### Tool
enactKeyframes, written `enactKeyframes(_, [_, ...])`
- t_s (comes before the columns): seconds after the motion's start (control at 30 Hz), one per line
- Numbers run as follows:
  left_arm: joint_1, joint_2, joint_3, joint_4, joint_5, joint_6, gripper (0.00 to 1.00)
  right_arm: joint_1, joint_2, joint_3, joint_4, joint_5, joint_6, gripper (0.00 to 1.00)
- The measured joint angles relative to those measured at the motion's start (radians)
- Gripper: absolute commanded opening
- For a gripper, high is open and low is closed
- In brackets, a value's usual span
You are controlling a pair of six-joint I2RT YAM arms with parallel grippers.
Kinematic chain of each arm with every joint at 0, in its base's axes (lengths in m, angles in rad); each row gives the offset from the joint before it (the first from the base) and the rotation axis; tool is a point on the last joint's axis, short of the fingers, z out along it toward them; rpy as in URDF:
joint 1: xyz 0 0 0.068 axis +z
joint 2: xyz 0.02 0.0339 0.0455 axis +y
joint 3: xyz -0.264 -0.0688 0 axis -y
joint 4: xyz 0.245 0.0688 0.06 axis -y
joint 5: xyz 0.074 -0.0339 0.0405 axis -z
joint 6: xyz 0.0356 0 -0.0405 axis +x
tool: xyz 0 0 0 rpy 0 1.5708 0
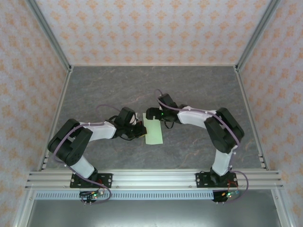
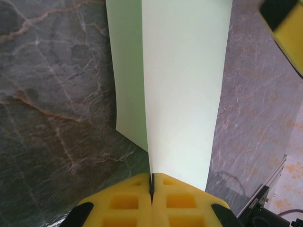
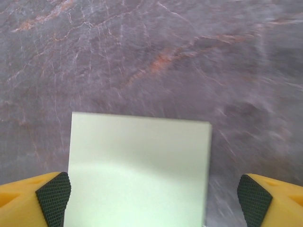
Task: Fold a paper plane with a square sheet of paper (fold left side to right side)
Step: Third fold the triangle at the center of the table.
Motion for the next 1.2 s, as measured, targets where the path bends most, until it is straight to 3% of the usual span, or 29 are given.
enactKeyframes(0.23, [0.000,-0.012,0.000,-0.006,-0.002,-0.007,0.02,0.056,-0.430,-0.351,0.102,0.101,-0.108,0.97])
enactKeyframes(0.43, [-0.002,-0.048,0.001,-0.008,-0.005,-0.035,0.01,0.360,-0.606,-0.532,0.144,0.273,-0.185,0.96])
enactKeyframes(0.57, [-0.002,-0.050,0.005,-0.011,-0.005,-0.053,0.01,0.534,-0.565,-0.533,0.179,0.408,-0.235,0.96])
enactKeyframes(0.7, [-0.002,-0.050,0.005,-0.016,-0.005,-0.056,0.00,0.628,-0.403,-0.444,0.185,0.523,-0.308,0.96])
enactKeyframes(0.83, [-0.002,-0.050,0.005,-0.023,-0.004,-0.062,0.00,0.647,-0.273,-0.364,0.185,0.581,-0.378,0.96])
enactKeyframes(1.1, [-0.002,-0.050,0.006,-0.034,-0.004,-0.063,0.00,0.647,-0.188,-0.331,0.166,0.623,-0.478,0.95])
enactKeyframes(1.2, [-0.002,-0.050,0.008,-0.037,-0.004,-0.063,0.00,0.647,-0.136,-0.298,0.157,0.640,-0.515,0.87])
